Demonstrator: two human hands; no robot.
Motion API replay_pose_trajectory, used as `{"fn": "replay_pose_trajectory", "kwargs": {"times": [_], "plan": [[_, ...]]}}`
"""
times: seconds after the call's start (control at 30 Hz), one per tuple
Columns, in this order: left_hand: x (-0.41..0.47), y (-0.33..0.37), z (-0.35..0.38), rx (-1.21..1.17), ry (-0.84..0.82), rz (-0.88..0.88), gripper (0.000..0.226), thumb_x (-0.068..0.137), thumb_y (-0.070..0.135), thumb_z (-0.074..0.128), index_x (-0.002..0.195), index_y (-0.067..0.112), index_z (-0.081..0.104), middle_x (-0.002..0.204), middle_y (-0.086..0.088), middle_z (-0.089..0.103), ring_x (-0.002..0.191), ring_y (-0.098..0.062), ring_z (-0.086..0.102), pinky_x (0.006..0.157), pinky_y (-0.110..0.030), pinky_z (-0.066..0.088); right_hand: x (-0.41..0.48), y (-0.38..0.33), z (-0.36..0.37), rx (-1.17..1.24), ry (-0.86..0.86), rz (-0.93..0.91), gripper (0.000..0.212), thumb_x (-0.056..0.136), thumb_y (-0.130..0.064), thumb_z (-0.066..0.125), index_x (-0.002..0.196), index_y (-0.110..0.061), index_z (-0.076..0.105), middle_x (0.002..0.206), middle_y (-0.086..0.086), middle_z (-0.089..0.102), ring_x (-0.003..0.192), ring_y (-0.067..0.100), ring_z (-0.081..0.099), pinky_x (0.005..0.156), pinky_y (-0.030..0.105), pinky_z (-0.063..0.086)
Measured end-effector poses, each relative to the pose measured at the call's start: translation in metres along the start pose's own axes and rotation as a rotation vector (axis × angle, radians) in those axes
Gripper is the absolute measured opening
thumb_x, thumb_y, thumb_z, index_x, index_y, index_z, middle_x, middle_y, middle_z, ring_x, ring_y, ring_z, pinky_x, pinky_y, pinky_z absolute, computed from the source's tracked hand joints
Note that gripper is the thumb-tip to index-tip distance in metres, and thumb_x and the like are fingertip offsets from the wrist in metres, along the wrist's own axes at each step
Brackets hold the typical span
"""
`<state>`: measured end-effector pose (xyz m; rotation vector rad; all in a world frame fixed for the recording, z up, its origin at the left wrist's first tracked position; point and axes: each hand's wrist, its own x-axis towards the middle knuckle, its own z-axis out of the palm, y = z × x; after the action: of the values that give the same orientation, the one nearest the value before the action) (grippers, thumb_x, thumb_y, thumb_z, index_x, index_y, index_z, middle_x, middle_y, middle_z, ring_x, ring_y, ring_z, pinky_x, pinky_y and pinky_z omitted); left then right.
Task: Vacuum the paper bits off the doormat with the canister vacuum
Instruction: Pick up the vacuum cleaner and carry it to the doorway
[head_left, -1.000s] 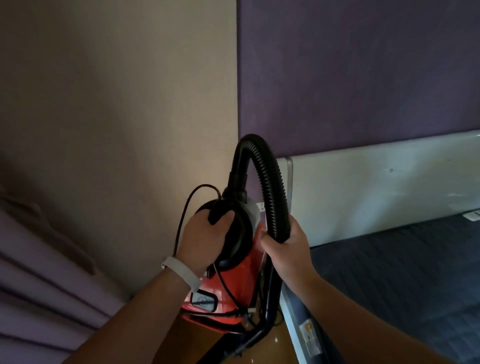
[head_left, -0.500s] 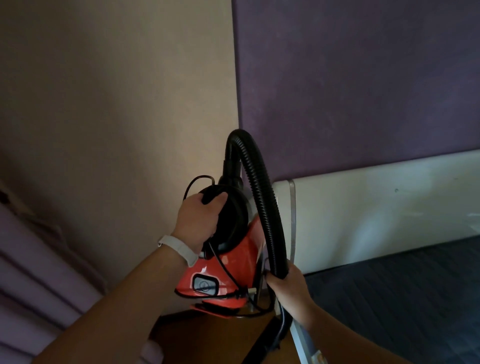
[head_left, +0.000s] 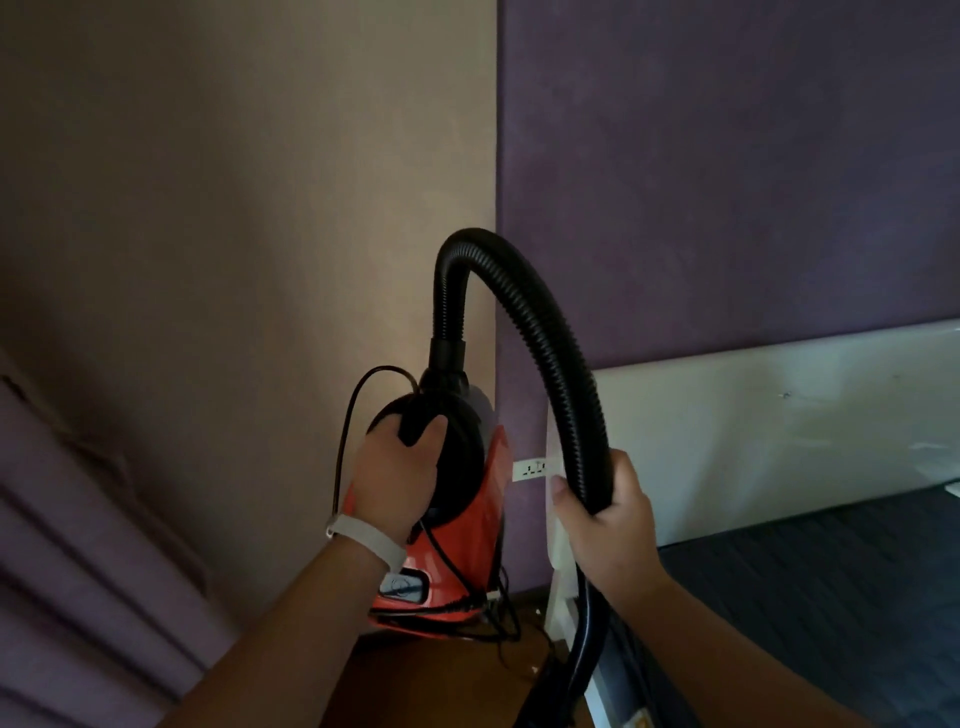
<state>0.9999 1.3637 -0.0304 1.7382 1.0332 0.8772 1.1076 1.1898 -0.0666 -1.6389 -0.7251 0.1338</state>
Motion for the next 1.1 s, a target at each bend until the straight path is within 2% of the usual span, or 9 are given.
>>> {"fn": "replay_pose_trajectory", "kwargs": {"times": [0.13,0.27,0.33,0.53,0.63,0.73,0.83,0.93,1.1], "plan": [[-0.012,-0.015,-0.017,0.001,-0.009,0.046,0.021,0.093,0.032,0.063,0.094,0.012,0.066,0.080,0.007,0.064,0.072,-0.002,0.058,0.057,-0.019,0.043,-0.011,-0.022,0.003,-0.002,0.040,-0.036,0.026,0.089,-0.010,0.071,0.091,-0.031,0.055,0.066,-0.001,0.058,0.055,0.008,0.057,0.049,0.020,0.049],[-0.017,-0.030,-0.038,-0.005,-0.114,0.072,0.017,0.093,0.033,0.062,0.094,0.016,0.064,0.080,0.010,0.062,0.074,0.000,0.057,0.057,-0.018,0.040,-0.035,-0.027,0.010,-0.096,0.088,0.022,0.021,0.089,-0.012,0.070,0.088,-0.027,0.055,0.074,0.010,0.062,0.067,0.024,0.063,0.058,0.029,0.055],[-0.022,-0.040,-0.046,-0.018,-0.173,0.074,0.014,0.094,0.033,0.061,0.091,0.020,0.062,0.080,0.013,0.061,0.075,0.002,0.056,0.058,-0.017,0.040,-0.053,-0.031,0.015,-0.141,0.125,0.059,0.020,0.090,-0.013,0.069,0.087,-0.026,0.054,0.071,0.014,0.062,0.061,0.021,0.062,0.053,0.028,0.053],[-0.047,-0.069,-0.055,-0.008,-0.346,0.074,0.020,0.094,0.033,0.060,0.087,0.014,0.063,0.077,0.006,0.063,0.072,-0.005,0.059,0.057,-0.024,0.043,-0.112,-0.042,0.021,-0.182,0.292,0.081,0.029,0.089,-0.010,0.070,0.084,-0.034,0.054,0.061,-0.006,0.059,0.052,0.009,0.056,0.049,0.022,0.048],[-0.065,-0.075,-0.057,0.035,-0.424,0.088,0.021,0.093,0.038,0.060,0.085,0.018,0.062,0.075,0.006,0.063,0.071,-0.010,0.061,0.058,-0.027,0.046,-0.136,-0.051,0.015,-0.219,0.366,0.071,0.022,0.081,-0.032,0.073,0.079,-0.046,0.056,0.061,-0.011,0.060,0.052,0.008,0.056,0.049,0.022,0.047],[-0.086,-0.079,-0.057,0.021,-0.495,0.087,0.014,0.092,0.038,0.061,0.090,0.025,0.062,0.081,0.010,0.064,0.078,-0.013,0.064,0.066,-0.030,0.052,-0.158,-0.058,0.007,-0.233,0.417,0.067,0.011,0.071,-0.050,0.066,0.078,-0.048,0.057,0.060,-0.003,0.060,0.052,0.016,0.058,0.049,0.030,0.048],[-0.114,-0.080,-0.056,0.032,-0.554,0.091,0.014,0.088,0.044,0.060,0.086,0.030,0.061,0.082,0.011,0.066,0.080,-0.014,0.064,0.074,-0.036,0.056,-0.185,-0.063,-0.008,-0.290,0.471,0.069,0.016,0.077,-0.038,0.071,0.080,-0.039,0.056,0.060,-0.006,0.060,0.052,0.012,0.057,0.050,0.031,0.048],[-0.150,-0.072,-0.053,0.031,-0.611,0.100,0.017,0.088,0.041,0.061,0.088,0.024,0.064,0.082,0.007,0.066,0.079,-0.015,0.064,0.073,-0.036,0.055,-0.223,-0.071,-0.031,-0.347,0.533,0.059,0.015,0.079,-0.039,0.068,0.083,-0.038,0.054,0.059,-0.009,0.059,0.053,0.008,0.057,0.049,0.020,0.046],[-0.238,-0.048,-0.048,0.015,-0.731,0.218,0.020,0.093,0.024,0.062,0.081,0.009,0.059,0.069,0.000,0.060,0.062,-0.010,0.055,0.048,-0.011,0.040,-0.316,-0.088,-0.080,-0.405,0.664,0.104,0.032,0.085,-0.015,0.076,0.082,-0.036,0.052,0.062,-0.010,0.053,0.053,-0.007,0.054,0.050,0.006,0.040]]}}
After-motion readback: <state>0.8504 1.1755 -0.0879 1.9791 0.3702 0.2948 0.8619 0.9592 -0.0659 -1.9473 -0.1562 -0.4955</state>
